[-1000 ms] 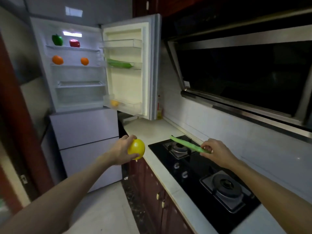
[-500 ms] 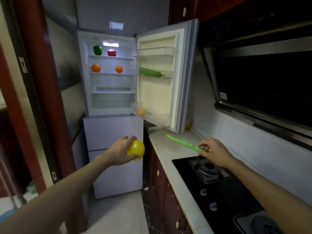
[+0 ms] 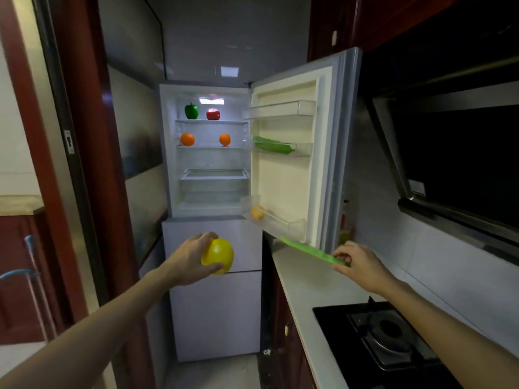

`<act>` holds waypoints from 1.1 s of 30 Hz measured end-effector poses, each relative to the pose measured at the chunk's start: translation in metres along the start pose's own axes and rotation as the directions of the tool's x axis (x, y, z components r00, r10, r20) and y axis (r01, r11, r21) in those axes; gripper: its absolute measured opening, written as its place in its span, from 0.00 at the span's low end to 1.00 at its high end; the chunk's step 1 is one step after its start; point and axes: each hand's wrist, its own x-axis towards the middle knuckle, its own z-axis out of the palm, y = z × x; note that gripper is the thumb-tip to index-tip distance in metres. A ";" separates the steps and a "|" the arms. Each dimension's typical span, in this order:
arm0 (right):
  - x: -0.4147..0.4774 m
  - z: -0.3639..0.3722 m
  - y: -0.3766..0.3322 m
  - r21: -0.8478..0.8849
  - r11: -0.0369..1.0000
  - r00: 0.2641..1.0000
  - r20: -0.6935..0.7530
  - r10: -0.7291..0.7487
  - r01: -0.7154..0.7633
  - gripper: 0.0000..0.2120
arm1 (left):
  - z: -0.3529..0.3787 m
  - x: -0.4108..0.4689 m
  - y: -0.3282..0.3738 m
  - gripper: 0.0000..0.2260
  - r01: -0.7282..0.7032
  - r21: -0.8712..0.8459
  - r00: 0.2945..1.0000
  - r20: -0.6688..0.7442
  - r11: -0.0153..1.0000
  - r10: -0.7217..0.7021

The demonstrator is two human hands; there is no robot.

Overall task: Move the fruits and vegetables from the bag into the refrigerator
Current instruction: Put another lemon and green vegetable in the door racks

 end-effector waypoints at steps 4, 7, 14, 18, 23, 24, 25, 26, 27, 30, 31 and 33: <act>0.024 0.008 0.001 -0.012 1.000 1.000 0.007 -0.025 0.026 0.09 | -0.003 0.019 -0.014 0.31 0.016 -0.012 0.999 -0.039 1.000 -0.016; 0.044 0.012 -0.002 -0.026 0.998 0.999 0.009 -0.048 0.049 0.08 | -0.001 0.033 -0.026 0.31 0.025 -0.027 0.999 -0.045 0.999 -0.026; 0.105 0.023 -0.013 -0.093 0.994 0.998 -0.022 -0.055 0.053 0.07 | 0.002 0.076 -0.069 0.30 -0.009 -0.063 0.998 -0.060 0.998 0.006; 0.155 0.044 -0.032 -0.132 0.990 0.998 -0.047 -0.051 0.044 0.09 | -0.003 0.110 -0.103 0.31 -0.018 -0.079 0.999 -0.046 0.997 0.014; 0.212 0.066 -0.066 -0.142 0.989 0.998 -0.035 -0.044 0.038 0.10 | -0.011 0.152 -0.152 0.33 -0.009 -0.101 0.999 -0.045 0.995 0.005; 0.222 0.069 -0.070 -0.146 0.989 0.999 -0.039 -0.038 0.032 0.10 | -0.010 0.160 -0.160 0.33 -0.018 -0.107 0.999 -0.040 0.994 0.014; 0.232 0.072 -0.074 -0.153 0.988 0.998 -0.046 -0.032 0.024 0.10 | -0.009 0.167 -0.167 0.33 -0.034 -0.110 0.999 -0.038 0.993 0.030; 0.242 0.076 -0.078 -0.163 0.987 0.998 -0.052 -0.028 0.019 0.09 | -0.008 0.174 -0.174 0.33 -0.044 -0.116 0.999 -0.034 0.992 0.040; 0.252 0.079 -0.082 -0.173 0.985 0.998 -0.055 -0.031 0.022 0.10 | -0.007 0.180 -0.179 0.33 -0.048 -0.125 0.999 -0.030 0.991 0.045; 0.277 0.085 -0.095 -0.199 0.979 0.998 -0.044 -0.051 0.041 0.10 | -0.003 0.199 -0.191 0.32 -0.082 -0.130 0.996 -0.032 0.988 0.078; 0.285 0.086 -0.098 -0.214 0.976 0.998 -0.041 -0.058 0.048 0.11 | -0.001 0.205 -0.193 0.32 -0.095 -0.129 0.995 -0.037 0.987 0.091; 0.302 0.085 -0.104 -0.243 0.968 0.997 -0.043 -0.070 0.057 0.11 | -0.002 0.219 -0.196 0.32 -0.113 -0.139 0.993 -0.060 0.984 0.106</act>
